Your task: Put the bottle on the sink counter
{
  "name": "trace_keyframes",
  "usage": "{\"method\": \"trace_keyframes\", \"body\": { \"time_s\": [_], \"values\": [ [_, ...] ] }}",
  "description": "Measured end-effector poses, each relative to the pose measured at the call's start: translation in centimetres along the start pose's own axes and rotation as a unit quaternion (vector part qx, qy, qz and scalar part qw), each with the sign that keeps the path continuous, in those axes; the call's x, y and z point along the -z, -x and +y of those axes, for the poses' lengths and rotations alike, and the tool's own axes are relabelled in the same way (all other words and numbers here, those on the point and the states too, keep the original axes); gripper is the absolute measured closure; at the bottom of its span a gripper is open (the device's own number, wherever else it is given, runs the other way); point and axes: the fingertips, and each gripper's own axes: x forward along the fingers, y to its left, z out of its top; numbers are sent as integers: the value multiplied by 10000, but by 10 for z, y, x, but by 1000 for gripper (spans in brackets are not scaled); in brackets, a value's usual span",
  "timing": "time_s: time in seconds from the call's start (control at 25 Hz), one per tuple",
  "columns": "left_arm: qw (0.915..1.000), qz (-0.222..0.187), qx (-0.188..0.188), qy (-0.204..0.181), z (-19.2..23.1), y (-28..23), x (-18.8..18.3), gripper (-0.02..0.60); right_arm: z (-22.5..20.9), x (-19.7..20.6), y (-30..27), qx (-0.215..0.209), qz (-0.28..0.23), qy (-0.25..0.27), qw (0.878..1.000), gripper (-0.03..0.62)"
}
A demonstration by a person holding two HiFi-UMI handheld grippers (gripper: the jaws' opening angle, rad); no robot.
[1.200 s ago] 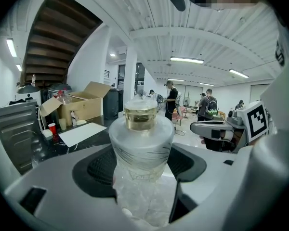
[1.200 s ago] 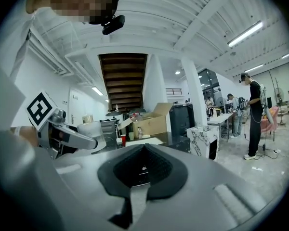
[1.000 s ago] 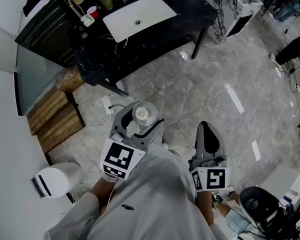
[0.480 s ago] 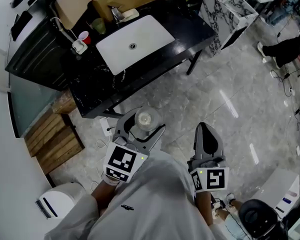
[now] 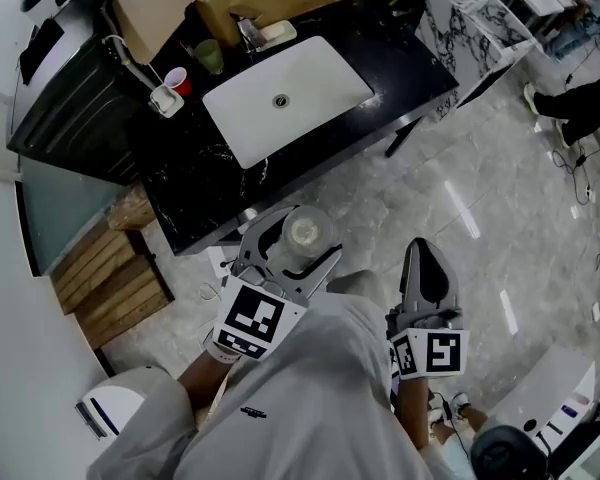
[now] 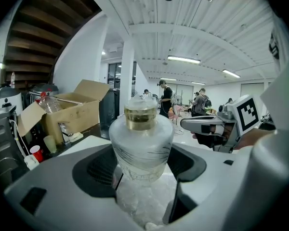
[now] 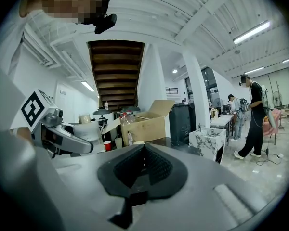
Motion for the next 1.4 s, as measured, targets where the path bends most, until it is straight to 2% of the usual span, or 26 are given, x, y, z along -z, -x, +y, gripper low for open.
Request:
{"method": "trace_keyframes", "body": {
  "time_s": [0.44, 0.72, 0.96, 1.2, 1.4],
  "values": [
    [9999, -36, -39, 94, 36, -17, -9, 249, -14, -6, -32, 207, -16, -86, 9997, 583],
    [9997, -123, -112, 195, 51, -38, -20, 249, -21, -8, -58, 1, -36, -37, 10000, 583],
    [9997, -81, -152, 181, 69, -79, -32, 249, -28, -17, -94, -293, -140, 98, 9994, 583],
    [9997, -11, -162, 184, 85, -133, -61, 249, -71, -36, -141, -352, -164, 45, 9992, 583],
    [9991, 72, -327, 253, 105, -181, -88, 249, -112, -48, -192, -539, -89, -34, 9985, 583]
  ]
}}
